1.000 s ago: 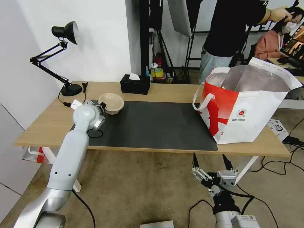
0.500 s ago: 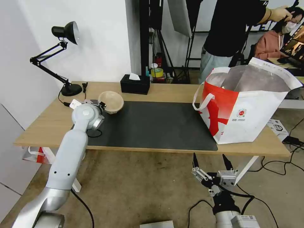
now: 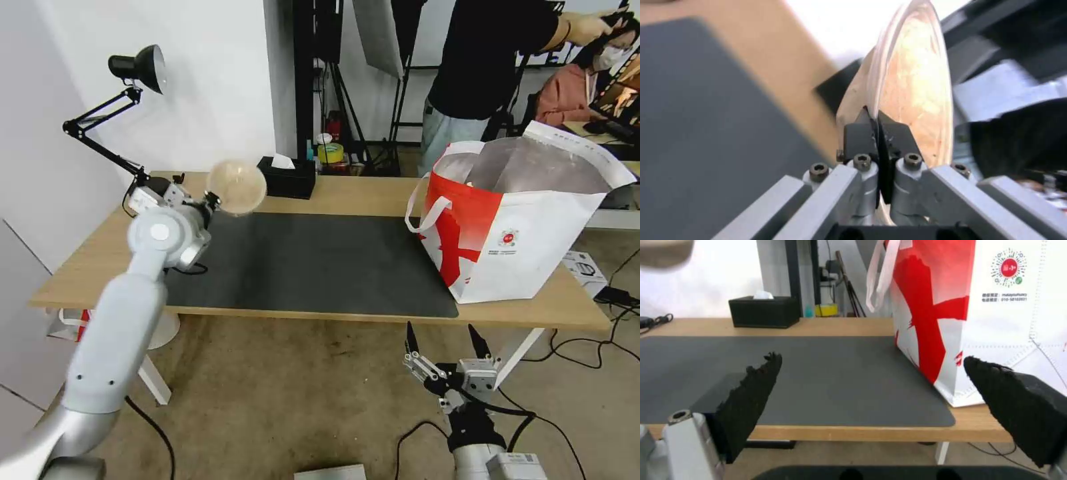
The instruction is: Pick up the trash from the table and place it into the takeout bag.
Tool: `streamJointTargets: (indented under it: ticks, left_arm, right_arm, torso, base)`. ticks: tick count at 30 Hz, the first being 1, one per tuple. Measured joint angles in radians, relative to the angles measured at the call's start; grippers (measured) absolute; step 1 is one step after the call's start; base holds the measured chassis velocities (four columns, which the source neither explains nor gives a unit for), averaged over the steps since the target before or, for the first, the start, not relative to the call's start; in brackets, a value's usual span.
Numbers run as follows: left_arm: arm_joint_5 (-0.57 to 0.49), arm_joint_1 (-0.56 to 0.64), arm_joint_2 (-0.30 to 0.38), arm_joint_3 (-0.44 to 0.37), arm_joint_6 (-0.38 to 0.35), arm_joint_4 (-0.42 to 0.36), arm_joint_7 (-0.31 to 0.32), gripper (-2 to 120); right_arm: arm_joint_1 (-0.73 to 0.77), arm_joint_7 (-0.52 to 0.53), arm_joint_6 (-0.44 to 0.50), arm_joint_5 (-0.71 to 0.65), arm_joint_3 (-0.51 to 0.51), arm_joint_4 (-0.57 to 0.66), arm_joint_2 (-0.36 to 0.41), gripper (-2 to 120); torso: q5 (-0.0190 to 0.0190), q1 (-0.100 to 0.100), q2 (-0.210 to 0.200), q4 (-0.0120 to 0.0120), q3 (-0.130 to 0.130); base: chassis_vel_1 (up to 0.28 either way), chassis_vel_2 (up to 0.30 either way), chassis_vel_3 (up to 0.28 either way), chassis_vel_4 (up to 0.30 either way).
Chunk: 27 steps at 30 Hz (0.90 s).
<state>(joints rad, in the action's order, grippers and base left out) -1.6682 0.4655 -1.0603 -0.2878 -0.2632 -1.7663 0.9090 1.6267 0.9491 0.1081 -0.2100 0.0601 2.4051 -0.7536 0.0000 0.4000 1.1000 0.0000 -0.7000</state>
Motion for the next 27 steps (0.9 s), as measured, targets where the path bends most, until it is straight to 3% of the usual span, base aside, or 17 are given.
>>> streamJointTargets:
  ticks: [6,9,12,18,27]
  left_arm:
    - [-0.033,-0.141,0.020,0.066,0.001,-0.007,-0.070,0]
    - [-0.034,-0.236,-0.011,0.164,0.014,0.035,-0.103,0]
    - [-0.034,-0.276,-0.034,0.201,0.019,0.058,-0.122,0]
    - [-0.032,-0.449,-0.119,0.324,0.045,0.193,-0.189,0]
    - [-0.041,-0.627,-0.222,0.412,0.061,0.347,-0.267,0]
  right_arm:
    - [0.000,0.000,0.000,0.000,0.000,0.000,0.000,100]
    - [0.000,0.000,0.000,0.000,0.000,0.000,0.000,100]
    - [0.000,0.000,0.000,0.000,0.000,0.000,0.000,100]
    - [0.000,0.000,0.000,0.000,0.000,0.000,0.000,100]
    - [0.000,0.000,0.000,0.000,0.000,0.000,0.000,100]
  torso:
    - [0.0000,0.000,0.000,0.0003,0.000]
    - [0.0002,0.000,0.000,-0.0001,0.000]
    - [0.0001,0.000,0.000,-0.0003,0.000]
    - [0.0002,0.000,0.000,0.0000,0.000]
    - [0.0004,0.000,0.000,-0.0001,0.000]
  base:
    - [0.000,0.000,0.000,0.000]
    - [0.000,0.000,0.000,0.000]
    - [0.000,0.000,0.000,0.000]
    - [0.000,0.000,0.000,0.000]
    - [0.000,0.000,0.000,0.000]
